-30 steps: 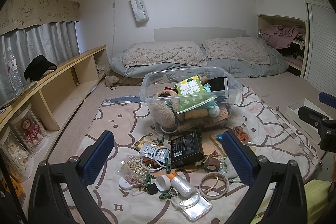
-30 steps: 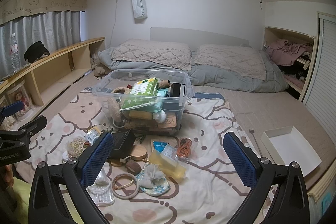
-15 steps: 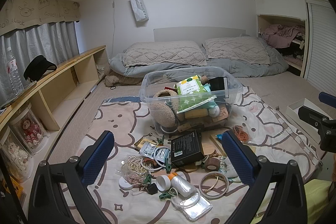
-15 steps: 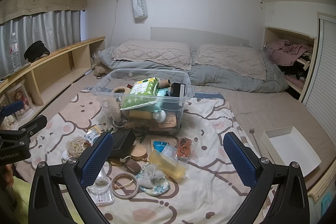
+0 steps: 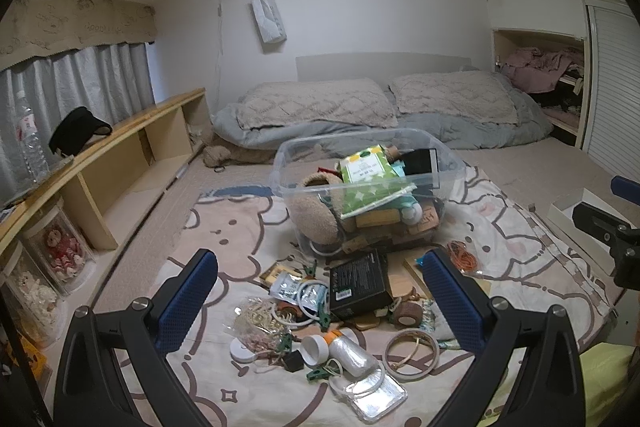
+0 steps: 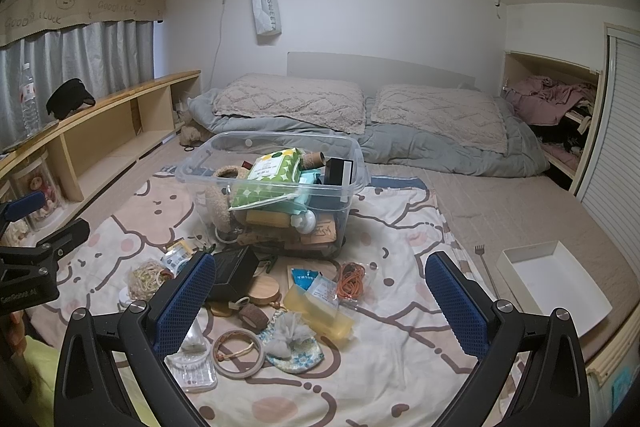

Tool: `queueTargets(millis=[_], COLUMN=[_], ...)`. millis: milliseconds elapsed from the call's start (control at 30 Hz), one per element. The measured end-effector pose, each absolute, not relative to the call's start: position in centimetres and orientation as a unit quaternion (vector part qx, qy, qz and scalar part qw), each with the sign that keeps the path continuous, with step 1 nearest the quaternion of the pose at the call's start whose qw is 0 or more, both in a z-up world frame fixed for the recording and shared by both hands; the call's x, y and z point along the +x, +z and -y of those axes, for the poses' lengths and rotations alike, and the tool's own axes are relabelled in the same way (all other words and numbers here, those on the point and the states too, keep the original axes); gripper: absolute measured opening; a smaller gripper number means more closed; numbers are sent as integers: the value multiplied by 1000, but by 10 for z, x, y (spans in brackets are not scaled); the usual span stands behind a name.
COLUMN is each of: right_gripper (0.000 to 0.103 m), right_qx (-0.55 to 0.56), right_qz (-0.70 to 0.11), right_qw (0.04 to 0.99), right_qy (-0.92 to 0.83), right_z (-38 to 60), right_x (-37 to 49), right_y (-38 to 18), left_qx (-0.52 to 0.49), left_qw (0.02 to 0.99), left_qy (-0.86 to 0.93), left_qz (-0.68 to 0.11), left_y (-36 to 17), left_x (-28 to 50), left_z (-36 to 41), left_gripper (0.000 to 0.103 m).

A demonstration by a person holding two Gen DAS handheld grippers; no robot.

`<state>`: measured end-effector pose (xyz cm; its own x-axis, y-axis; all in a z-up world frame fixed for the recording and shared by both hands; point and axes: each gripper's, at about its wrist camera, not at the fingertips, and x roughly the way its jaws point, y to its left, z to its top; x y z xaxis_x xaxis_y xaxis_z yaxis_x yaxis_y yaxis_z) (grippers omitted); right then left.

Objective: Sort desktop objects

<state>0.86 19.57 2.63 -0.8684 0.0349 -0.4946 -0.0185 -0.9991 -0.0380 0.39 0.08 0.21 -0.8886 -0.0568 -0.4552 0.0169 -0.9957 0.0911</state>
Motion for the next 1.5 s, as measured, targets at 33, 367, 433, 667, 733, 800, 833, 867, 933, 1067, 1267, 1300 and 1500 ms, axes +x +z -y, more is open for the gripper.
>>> queueTargets(millis=[33, 367, 433, 667, 733, 800, 833, 867, 933, 1067, 1267, 1300, 1500], right_gripper=[103, 103, 103, 103, 103, 103, 103, 103, 103, 103, 103, 103, 103], right_qx=[-255, -246, -245, -239, -236, -235, -234, -233, -231, -224, -217, -217, -212], right_qz=[17, 5, 0, -34, -41, -50, -57, -60, -58, -38, -18, -6, 22], right_qw=[14, 11, 9, 13, 11, 8, 8, 8, 3, -8, -32, -33, -44], right_qy=[967, 969, 969, 970, 971, 971, 971, 971, 971, 974, 975, 976, 976], right_z=[-195, -205, -209, -221, -224, -229, -231, -233, -236, -238, -246, -247, -259], right_x=[9, 18, 19, 22, 23, 24, 24, 24, 24, 22, 12, 10, -4], right_y=[25, 30, 31, 33, 33, 34, 34, 35, 35, 36, 33, 31, 19], left_qx=[229, 204, 204, 195, 190, 186, 184, 182, 176, 165, 128, 124, 118], left_qw=[19, 33, 35, 39, 37, 37, 38, 40, 47, 52, 80, 80, 63], left_qy=[-972, -978, -978, -980, -981, -982, -982, -983, -983, -985, -988, -988, -987], left_qz=[43, 27, 22, -7, -11, -12, -10, -5, 4, 5, 41, 50, 86], left_y=[1, 4, 6, 13, 14, 16, 17, 18, 19, 21, 21, 20, 2], left_x=[8, 22, 23, 26, 28, 30, 30, 29, 28, 24, 21, 20, 7], left_z=[1, 19, 22, 33, 36, 39, 41, 42, 47, 62, 83, 86, 97], left_gripper=[103, 103, 103, 103, 103, 103, 103, 103, 103, 103, 103, 103, 103])
